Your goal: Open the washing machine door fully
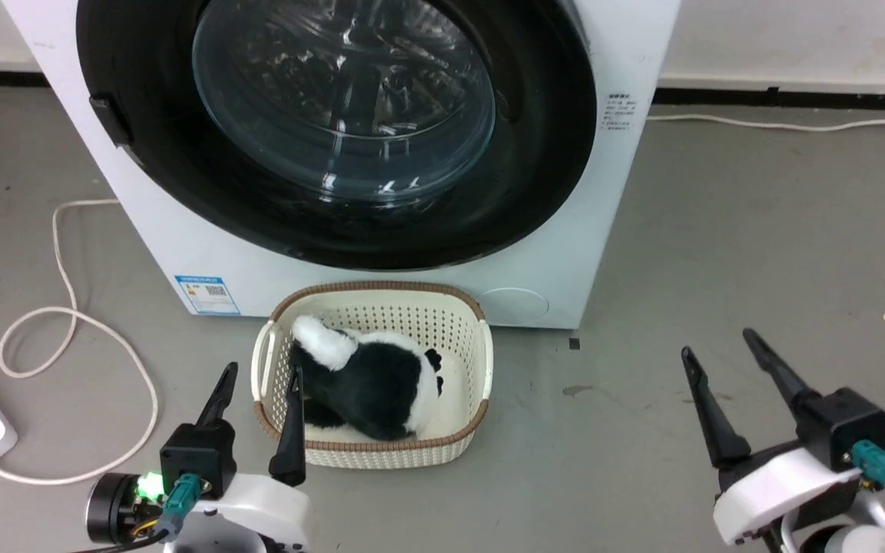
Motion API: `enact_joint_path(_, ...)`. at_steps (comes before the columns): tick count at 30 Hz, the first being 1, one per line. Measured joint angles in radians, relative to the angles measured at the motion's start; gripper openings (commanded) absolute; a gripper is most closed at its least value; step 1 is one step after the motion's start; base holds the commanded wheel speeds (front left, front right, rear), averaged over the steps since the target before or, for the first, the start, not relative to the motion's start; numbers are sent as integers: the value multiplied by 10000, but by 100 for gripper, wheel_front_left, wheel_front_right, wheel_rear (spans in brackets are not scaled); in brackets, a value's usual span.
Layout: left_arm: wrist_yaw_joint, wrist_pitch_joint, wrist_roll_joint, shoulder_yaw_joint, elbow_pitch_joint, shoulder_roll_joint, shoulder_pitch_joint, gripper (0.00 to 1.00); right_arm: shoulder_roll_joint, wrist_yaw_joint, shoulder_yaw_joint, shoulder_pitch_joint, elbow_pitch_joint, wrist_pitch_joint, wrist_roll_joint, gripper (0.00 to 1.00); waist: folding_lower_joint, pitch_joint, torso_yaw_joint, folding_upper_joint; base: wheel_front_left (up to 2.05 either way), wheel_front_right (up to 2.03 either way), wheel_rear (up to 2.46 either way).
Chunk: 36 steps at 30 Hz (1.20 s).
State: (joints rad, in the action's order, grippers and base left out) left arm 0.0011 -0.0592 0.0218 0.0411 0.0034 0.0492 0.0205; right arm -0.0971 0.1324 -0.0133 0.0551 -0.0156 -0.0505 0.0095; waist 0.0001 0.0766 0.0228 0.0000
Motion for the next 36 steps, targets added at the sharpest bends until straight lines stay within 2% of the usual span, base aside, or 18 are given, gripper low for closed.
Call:
enact_joint_path(3,2,-48,56,52,-8,0,47,100,-150,0,-40,225,-25,4,113,100,0,131,45,0,0,0,0)
enact_joint_path(4,4,-50,65,61,-8,2,52,100,-211,0,-67,316,-29,15,138,95,0,173,60,0,0,0,0)
enact_joint_path(5,15,-84,69,73,-8,0,58,100,-261,0,-77,421,-36,36,203,40,0,219,76,0,0,0,0)
enact_joint_path(6,50,-121,81,84,-13,0,74,100,-307,0,-77,528,-40,46,263,1,0,264,93,0,0,0,0)
enact_joint_path(11,59,-234,155,155,-29,0,259,100,-625,0,-259,1405,-100,148,608,0,0,557,203,0,0,0,0)
enact_joint_path(21,98,-472,184,374,-59,0,476,100,-612,0,-67,2860,240,445,1438,0,0,977,372,0,0,0,0)
enact_joint_path(29,144,-625,268,508,-71,0,687,100,-706,0,238,3990,1037,779,1902,0,0,1346,631,0,0,0,0)
enact_joint_path(36,176,-755,378,698,-92,0,836,100,-744,-2,754,5195,1674,1329,3070,0,1,1693,911,0,0,0,0)
